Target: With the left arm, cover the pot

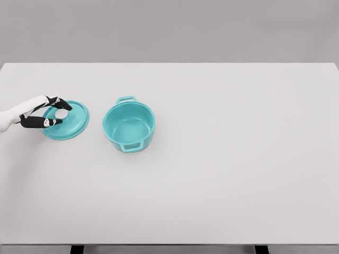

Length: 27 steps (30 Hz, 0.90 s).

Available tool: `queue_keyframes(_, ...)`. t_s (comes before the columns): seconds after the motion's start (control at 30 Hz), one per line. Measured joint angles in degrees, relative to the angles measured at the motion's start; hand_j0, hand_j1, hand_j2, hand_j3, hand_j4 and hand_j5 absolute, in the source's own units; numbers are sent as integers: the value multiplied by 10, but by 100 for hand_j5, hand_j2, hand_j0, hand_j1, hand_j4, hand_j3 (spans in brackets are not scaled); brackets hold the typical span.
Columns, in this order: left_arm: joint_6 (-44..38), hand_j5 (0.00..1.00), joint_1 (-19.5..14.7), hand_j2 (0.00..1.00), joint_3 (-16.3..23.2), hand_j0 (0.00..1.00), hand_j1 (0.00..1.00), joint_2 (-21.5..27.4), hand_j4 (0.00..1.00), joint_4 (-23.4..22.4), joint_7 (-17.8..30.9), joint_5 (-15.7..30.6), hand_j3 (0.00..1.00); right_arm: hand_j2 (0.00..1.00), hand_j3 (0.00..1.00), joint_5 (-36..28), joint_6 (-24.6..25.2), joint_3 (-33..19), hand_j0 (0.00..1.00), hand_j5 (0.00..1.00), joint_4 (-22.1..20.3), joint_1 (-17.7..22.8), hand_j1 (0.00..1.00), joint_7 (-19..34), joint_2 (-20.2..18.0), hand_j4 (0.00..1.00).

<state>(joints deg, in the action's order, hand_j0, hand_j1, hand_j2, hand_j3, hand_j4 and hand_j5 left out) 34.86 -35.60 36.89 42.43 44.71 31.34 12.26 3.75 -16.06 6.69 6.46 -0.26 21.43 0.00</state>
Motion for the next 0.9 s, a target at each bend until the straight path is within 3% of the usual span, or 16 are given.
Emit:
queue_keyframes(0.5,2,54,5,54,2,54,54,0,54,22,2,-9,54,100,100,0,0,0,100,100,0,0,100,0,0,100)
queue_keyframes(0.9,3,54,12,54,-2,54,54,26,54,97,3,-7,54,100,100,0,0,0,100,100,0,0,100,0,0,100)
